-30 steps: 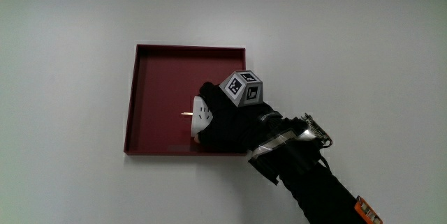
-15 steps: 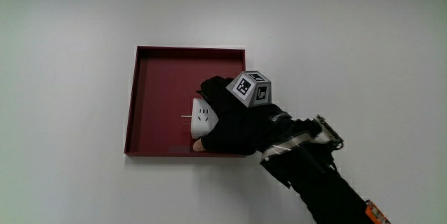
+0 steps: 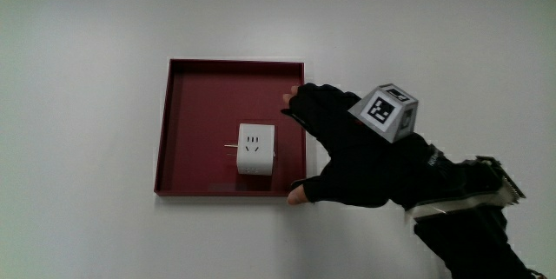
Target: Place socket
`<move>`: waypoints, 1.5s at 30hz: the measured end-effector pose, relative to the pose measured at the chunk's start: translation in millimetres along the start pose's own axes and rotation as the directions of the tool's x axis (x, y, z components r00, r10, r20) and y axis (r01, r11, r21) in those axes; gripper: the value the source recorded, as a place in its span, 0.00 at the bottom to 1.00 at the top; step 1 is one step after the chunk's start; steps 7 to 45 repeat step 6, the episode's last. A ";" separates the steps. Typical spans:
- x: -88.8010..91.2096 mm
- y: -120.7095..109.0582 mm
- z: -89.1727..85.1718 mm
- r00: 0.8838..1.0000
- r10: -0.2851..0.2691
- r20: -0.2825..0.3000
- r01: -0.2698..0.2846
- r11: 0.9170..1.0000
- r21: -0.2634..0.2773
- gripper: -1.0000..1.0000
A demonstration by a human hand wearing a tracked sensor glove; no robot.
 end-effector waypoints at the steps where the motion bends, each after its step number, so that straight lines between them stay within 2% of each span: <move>1: -2.4 -6.6 3.2 1.000 0.009 -0.021 -0.009 1.000 0.009 0.00; 2: -4.3 -12.1 6.5 0.999 0.049 -0.001 -0.049 0.998 0.029 0.00; 3: -7.8 -18.6 9.3 1.000 0.022 -0.003 -0.022 0.999 0.026 0.00; 4: -9.0 -23.2 11.4 0.999 0.048 -0.006 -0.047 0.998 0.042 0.00; 5: -12.4 -28.4 13.9 1.000 0.028 0.004 -0.028 0.999 0.041 0.00; 6: -12.0 -31.5 15.0 0.998 0.062 0.021 -0.063 0.997 0.051 0.00; 45: -12.0 -31.5 15.0 0.998 0.062 0.021 -0.063 0.997 0.051 0.00</move>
